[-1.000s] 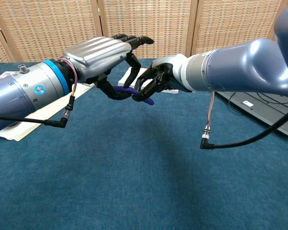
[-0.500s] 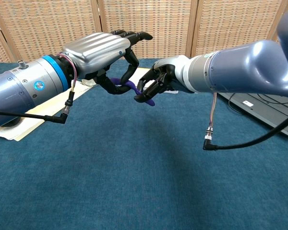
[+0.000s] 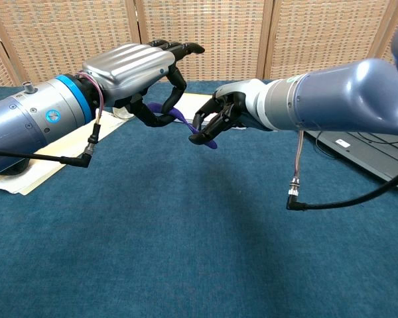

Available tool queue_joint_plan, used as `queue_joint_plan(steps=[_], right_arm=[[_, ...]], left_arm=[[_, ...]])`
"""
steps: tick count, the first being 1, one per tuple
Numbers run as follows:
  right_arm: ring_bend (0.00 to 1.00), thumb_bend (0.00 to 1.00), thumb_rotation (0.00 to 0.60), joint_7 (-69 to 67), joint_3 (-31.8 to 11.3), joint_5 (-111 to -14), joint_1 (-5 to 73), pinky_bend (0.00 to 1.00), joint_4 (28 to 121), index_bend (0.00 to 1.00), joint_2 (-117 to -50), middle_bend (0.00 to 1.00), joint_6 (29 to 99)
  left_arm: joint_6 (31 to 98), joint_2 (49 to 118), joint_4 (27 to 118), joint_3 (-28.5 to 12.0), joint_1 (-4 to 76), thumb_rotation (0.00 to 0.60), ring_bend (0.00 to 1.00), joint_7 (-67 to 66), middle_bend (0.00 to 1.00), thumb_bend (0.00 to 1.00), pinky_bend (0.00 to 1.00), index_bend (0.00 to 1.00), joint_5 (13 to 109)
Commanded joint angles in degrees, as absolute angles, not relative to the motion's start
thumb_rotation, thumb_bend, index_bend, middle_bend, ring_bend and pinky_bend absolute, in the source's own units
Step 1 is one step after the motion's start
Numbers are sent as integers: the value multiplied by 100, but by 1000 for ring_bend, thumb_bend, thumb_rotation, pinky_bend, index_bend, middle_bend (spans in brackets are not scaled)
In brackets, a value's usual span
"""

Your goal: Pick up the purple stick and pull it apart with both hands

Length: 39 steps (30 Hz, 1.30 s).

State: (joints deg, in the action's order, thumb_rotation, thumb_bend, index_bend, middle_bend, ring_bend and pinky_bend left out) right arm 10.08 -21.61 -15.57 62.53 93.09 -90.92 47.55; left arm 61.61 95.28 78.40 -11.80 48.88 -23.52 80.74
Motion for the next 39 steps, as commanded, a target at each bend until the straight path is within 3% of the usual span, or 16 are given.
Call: queue_joint_plan(steps=[1, 19, 39], right_arm=[[0, 628, 600, 1010, -2125, -1609, 6235, 0, 9335, 701, -9068, 106, 4760], [0, 638, 600, 919, -1979, -1823, 6002, 0, 9515, 711, -8817, 111, 4890], [0, 641, 600, 725, -1848, -2042, 5463, 0, 9950, 716, -8111, 113, 5105]], left_arm=[[6163, 9526, 7826, -1178, 4883, 600, 0, -2363, 0, 529, 0, 685, 8043], [6413, 9052, 7852, -1200, 4649, 600, 0, -2271, 0, 579, 0, 703, 7924], [6863, 7556, 7820, -1453, 4070, 600, 0, -1628, 0, 581, 0, 704, 7681]])
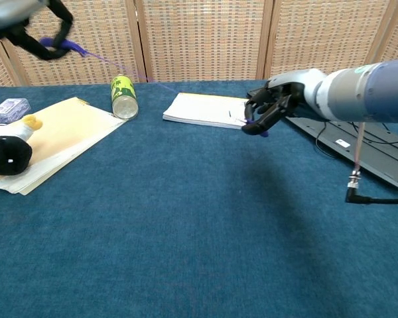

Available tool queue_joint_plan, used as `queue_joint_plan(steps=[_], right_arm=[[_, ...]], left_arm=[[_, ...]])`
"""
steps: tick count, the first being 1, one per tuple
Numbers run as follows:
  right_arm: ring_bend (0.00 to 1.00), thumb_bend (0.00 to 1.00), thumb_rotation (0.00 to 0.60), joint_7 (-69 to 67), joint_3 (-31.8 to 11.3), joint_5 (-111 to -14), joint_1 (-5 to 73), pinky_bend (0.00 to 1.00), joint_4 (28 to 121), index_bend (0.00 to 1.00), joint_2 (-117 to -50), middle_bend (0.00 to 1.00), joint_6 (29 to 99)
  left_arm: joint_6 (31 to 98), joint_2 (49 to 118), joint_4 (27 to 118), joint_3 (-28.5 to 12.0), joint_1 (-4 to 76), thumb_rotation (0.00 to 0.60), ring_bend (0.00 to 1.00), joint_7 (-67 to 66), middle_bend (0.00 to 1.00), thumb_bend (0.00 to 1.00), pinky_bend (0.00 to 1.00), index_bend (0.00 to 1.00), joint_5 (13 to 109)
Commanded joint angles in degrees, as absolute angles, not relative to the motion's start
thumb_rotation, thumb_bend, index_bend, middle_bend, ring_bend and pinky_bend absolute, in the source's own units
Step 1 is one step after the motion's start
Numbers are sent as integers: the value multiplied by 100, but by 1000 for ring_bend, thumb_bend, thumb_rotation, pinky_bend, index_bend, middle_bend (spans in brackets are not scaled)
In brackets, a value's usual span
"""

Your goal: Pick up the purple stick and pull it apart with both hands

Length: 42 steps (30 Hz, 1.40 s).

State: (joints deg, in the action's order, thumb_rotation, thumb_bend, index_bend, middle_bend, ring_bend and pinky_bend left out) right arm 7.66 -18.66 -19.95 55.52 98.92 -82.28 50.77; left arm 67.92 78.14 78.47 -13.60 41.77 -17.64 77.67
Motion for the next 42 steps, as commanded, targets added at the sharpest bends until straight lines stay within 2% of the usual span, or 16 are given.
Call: queue_joint_plan(steps=[1, 10, 21, 34, 42], right_arm=[[0, 641, 600, 708, -1840, -2067, 5414, 0, 9973, 716, -8038, 113, 5122], [0, 641, 600, 494, -1815, -2250, 5021, 0, 10115, 717, -7484, 114, 5149], [0, 643, 600, 29, -1754, -2444, 4431, 0, 10016, 721, -6732, 115, 4904], [0, 644, 600, -873, -1725, -3168, 3647, 0, 9762, 721, -6016, 117, 4280], [0, 645, 600, -1578, -1683, -4064, 2926, 0, 9815, 722, -5456, 118, 4084]], left_arm=[[6875, 7440, 7812, -1482, 4036, 600, 0, -1584, 0, 581, 0, 705, 7649], [6938, 6765, 7764, -1630, 3825, 600, 0, -1322, 0, 580, 0, 707, 7471], [7053, 6294, 7611, -1668, 3533, 600, 0, -937, 0, 581, 0, 707, 7342], [7114, 6079, 7417, -1648, 3313, 600, 0, -562, 0, 581, 0, 707, 7291], [7133, 6016, 7213, -1613, 3178, 600, 0, -331, 0, 580, 0, 707, 7271]])
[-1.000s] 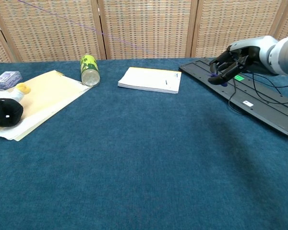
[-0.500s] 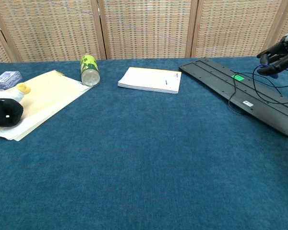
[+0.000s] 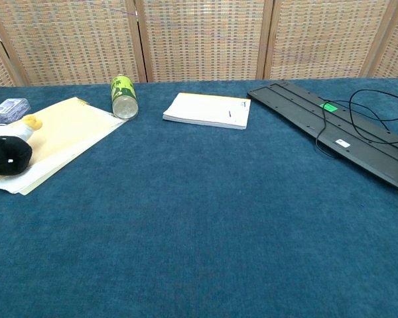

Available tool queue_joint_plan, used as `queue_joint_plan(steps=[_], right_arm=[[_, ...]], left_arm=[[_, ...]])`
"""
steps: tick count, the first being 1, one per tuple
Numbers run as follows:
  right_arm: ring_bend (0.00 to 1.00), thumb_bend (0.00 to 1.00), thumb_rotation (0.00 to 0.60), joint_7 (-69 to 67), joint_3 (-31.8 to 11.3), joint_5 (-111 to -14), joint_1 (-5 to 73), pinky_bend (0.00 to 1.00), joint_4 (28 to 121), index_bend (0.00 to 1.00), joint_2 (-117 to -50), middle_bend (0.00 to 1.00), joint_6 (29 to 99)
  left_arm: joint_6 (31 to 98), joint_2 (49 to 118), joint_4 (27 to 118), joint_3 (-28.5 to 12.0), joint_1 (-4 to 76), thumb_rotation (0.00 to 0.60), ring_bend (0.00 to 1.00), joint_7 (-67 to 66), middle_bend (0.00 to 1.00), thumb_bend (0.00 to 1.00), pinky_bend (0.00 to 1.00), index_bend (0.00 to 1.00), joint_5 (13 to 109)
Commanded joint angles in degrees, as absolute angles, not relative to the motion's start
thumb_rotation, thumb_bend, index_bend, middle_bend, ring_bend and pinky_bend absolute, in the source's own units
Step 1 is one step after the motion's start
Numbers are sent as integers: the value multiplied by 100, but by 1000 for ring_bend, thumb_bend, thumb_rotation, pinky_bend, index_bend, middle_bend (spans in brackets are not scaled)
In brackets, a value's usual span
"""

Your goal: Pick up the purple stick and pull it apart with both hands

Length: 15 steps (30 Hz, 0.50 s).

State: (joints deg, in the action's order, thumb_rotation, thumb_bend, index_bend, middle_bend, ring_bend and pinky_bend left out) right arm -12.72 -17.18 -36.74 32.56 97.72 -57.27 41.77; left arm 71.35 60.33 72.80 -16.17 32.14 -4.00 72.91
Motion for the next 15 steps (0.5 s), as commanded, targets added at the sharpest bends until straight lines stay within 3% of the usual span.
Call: queue_joint_plan(steps=[1, 9, 15], right_arm=[[0, 645, 600, -1741, -1685, -4272, 2787, 0, 9830, 722, -5353, 118, 4046], [0, 647, 600, -2799, -1586, -5695, 1923, 0, 9927, 724, -4870, 121, 4012], [0, 647, 600, -3900, -1163, -7385, 1100, 0, 9919, 728, -4494, 123, 4481]], left_arm=[[7126, 6012, 7174, -1614, 3169, 600, 0, -289, 0, 580, 0, 707, 7266], [7042, 6002, 7064, -1607, 3160, 600, 0, -182, 0, 581, 0, 707, 7256], [6806, 6106, 7105, -1666, 3319, 600, 0, -350, 0, 580, 0, 707, 7107]])
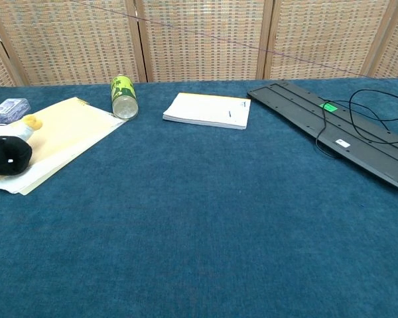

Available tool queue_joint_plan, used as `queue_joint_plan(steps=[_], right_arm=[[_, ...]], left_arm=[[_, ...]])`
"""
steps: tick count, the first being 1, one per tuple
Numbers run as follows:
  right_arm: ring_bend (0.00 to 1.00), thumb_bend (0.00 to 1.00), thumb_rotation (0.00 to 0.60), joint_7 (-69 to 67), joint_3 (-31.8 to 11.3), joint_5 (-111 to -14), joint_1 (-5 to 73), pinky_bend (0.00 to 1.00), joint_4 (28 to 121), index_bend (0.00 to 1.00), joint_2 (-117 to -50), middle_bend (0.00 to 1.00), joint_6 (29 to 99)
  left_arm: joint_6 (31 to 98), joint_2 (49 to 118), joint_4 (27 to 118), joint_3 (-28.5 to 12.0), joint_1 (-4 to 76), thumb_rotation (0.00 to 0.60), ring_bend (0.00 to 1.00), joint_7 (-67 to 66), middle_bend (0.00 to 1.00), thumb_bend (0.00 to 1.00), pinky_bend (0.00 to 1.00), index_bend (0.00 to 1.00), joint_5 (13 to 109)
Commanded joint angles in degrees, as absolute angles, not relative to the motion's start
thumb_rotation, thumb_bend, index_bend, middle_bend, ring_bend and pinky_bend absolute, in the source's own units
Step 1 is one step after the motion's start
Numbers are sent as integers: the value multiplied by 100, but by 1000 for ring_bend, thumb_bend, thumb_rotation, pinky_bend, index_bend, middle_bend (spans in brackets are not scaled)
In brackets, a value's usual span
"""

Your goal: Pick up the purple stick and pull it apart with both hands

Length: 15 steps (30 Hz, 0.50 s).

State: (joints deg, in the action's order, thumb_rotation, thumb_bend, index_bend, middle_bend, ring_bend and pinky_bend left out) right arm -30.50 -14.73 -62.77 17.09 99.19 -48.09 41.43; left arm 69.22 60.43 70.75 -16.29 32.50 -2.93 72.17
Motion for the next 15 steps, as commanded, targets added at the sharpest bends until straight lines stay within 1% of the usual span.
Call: queue_joint_plan(steps=[1, 7, 10, 13, 15], right_arm=[[0, 646, 600, -4024, -1123, -7539, 1058, 0, 9889, 729, -4479, 124, 4532], [0, 647, 600, -4611, -759, -8481, 757, 0, 9557, 738, -4482, 135, 5078], [0, 646, 600, -4872, -488, -8926, 607, 0, 9311, 740, -4481, 135, 5403], [0, 646, 600, -5112, -210, -9199, 429, 0, 8962, 742, -4545, 136, 5734], [0, 645, 600, -5249, -105, -9310, 366, 0, 8776, 744, -4598, 136, 5933]], left_arm=[[6765, 6123, 7119, -1677, 3337, 600, 0, -374, 0, 580, 0, 707, 7067], [6459, 6287, 7117, -1770, 3541, 600, 0, -746, 0, 579, 0, 705, 6737], [6168, 6450, 6994, -1930, 3776, 600, 0, -981, 0, 580, 0, 705, 6366], [5762, 6696, 6568, -2114, 4144, 600, 0, -1357, 0, 580, 0, 705, 5894], [5577, 6819, 6333, -2193, 4314, 600, 0, -1513, 0, 579, 0, 705, 5664]])
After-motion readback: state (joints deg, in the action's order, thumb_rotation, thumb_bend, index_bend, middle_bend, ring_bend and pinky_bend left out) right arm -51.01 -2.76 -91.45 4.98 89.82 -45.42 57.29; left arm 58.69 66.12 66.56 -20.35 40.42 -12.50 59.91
